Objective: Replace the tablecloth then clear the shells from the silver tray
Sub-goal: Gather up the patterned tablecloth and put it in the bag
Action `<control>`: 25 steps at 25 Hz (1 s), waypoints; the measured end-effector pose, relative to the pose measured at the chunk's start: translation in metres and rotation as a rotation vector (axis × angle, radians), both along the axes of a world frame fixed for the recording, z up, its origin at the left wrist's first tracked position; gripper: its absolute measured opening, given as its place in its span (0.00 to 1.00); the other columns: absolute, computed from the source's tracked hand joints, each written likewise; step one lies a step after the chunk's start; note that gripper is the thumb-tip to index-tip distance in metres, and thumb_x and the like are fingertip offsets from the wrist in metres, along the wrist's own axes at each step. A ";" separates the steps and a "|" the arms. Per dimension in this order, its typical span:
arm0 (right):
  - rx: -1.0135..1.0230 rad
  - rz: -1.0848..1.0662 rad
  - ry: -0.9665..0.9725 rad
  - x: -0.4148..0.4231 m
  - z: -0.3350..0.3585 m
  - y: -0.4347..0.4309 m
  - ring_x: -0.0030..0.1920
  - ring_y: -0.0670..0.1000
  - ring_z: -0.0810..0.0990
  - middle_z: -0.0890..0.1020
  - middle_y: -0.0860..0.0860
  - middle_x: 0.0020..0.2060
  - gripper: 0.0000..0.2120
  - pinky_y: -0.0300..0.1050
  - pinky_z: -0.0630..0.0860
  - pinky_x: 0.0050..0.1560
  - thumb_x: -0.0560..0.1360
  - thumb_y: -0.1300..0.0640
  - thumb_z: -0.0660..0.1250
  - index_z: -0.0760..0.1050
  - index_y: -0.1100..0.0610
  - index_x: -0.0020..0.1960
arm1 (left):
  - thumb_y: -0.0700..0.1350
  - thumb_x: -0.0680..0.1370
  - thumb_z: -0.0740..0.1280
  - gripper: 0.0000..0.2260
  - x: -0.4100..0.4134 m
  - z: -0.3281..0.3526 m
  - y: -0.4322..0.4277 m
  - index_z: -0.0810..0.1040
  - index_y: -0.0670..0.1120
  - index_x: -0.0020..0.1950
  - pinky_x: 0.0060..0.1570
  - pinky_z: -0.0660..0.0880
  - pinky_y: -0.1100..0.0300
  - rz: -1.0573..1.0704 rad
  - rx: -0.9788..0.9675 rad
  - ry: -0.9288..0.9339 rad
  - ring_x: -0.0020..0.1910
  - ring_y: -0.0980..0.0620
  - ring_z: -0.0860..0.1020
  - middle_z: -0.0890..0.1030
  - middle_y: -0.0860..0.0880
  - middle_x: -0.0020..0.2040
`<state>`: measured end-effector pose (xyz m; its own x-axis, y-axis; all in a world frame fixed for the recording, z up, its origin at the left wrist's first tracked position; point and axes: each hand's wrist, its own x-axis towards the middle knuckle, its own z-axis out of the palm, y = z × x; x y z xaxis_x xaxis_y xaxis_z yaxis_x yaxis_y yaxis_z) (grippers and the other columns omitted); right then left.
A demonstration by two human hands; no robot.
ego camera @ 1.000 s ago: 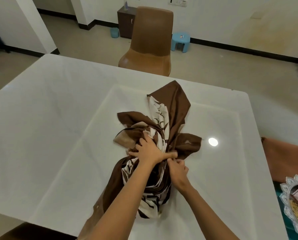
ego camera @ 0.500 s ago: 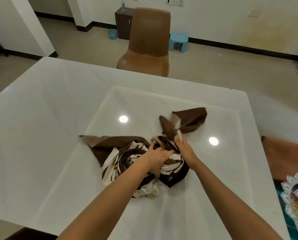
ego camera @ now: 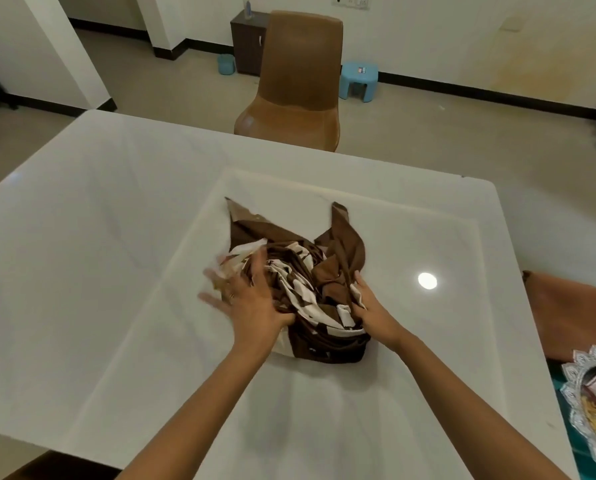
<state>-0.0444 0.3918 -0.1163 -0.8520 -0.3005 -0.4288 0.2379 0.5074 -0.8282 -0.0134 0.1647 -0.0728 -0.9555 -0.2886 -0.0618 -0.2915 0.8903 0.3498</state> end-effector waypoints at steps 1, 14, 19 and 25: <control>0.021 0.007 0.014 0.000 0.001 -0.003 0.71 0.42 0.57 0.52 0.43 0.74 0.36 0.34 0.56 0.68 0.80 0.58 0.60 0.40 0.51 0.78 | 0.56 0.57 0.81 0.64 0.012 0.002 0.000 0.35 0.54 0.76 0.64 0.36 0.28 0.300 0.295 -0.106 0.72 0.29 0.37 0.36 0.32 0.74; -0.181 -0.141 -0.165 0.008 0.029 -0.015 0.59 0.47 0.77 0.78 0.49 0.59 0.21 0.45 0.72 0.61 0.79 0.39 0.55 0.73 0.51 0.63 | 0.45 0.73 0.70 0.34 -0.025 -0.005 0.058 0.57 0.48 0.75 0.61 0.73 0.48 0.525 1.023 -0.180 0.63 0.41 0.73 0.72 0.43 0.67; -0.187 -0.353 -0.115 0.043 0.025 0.038 0.57 0.51 0.77 0.74 0.51 0.58 0.13 0.43 0.75 0.59 0.77 0.49 0.65 0.74 0.54 0.58 | 0.45 0.70 0.72 0.33 -0.021 -0.004 0.112 0.60 0.52 0.71 0.59 0.75 0.46 0.168 1.031 -0.303 0.57 0.45 0.76 0.76 0.47 0.60; -0.272 -0.811 0.016 0.129 0.037 0.151 0.57 0.51 0.79 0.77 0.54 0.58 0.34 0.50 0.77 0.59 0.67 0.59 0.76 0.60 0.51 0.66 | 0.41 0.71 0.71 0.30 0.020 0.009 0.234 0.59 0.56 0.66 0.57 0.76 0.45 -0.157 1.097 -0.564 0.54 0.46 0.77 0.75 0.48 0.58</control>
